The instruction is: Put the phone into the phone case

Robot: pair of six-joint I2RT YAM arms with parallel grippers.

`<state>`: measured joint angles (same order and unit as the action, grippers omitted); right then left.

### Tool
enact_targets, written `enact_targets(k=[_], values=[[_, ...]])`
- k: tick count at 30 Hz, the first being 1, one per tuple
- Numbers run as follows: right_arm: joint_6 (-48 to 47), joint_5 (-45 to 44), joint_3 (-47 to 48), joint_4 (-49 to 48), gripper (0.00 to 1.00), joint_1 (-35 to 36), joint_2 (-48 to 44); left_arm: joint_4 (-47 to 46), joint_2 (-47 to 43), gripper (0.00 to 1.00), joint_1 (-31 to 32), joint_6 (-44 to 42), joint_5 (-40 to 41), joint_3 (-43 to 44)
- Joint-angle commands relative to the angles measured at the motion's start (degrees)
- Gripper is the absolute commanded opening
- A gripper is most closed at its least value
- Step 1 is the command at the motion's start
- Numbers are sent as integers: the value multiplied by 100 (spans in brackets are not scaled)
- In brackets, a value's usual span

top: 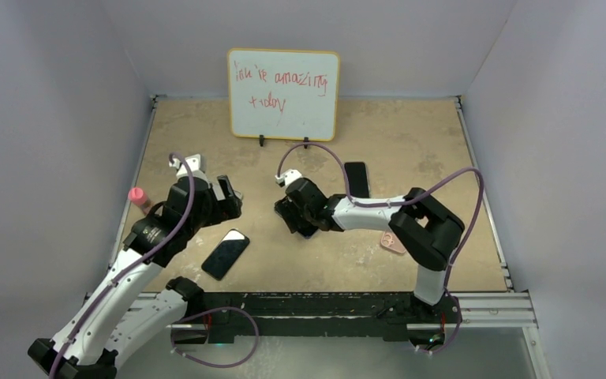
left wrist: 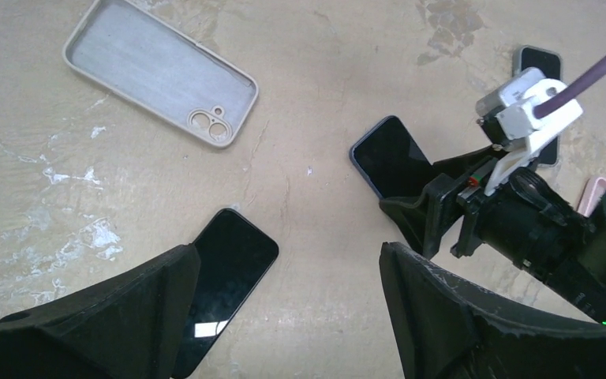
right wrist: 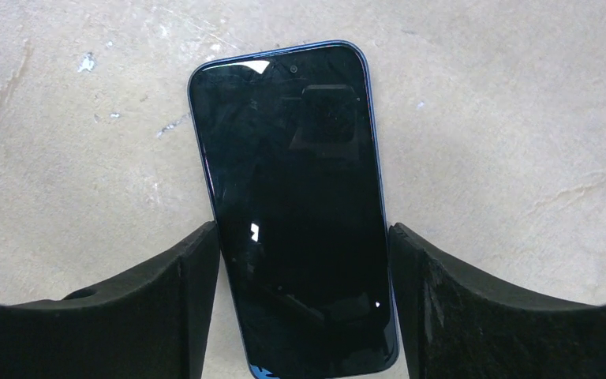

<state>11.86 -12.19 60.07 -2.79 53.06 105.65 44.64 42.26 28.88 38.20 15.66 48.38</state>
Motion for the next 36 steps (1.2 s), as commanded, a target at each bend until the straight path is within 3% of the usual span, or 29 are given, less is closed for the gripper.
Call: enact_targets(k=[1, 11, 17, 22, 36], values=[[231, -394, -477, 420, 67, -2, -219, -137, 340, 87, -45, -33, -89, -37], [972, -368, -1409, 612, 56, 3, -1096, -427, 1816, 83, -108, -593, -41, 522], [1461, -421, -1985, 644, 52, -10, -1743, -637, 2854, 76, -313, -1120, 404, 876], [1692, -445, -2382, 652, 51, -7, -2161, -922, 3705, 72, -724, -1265, -171, 1193], [1993, -583, -2952, 600, 49, -6, -2898, -1214, 5565, 55, -990, -1763, -478, 1686]])
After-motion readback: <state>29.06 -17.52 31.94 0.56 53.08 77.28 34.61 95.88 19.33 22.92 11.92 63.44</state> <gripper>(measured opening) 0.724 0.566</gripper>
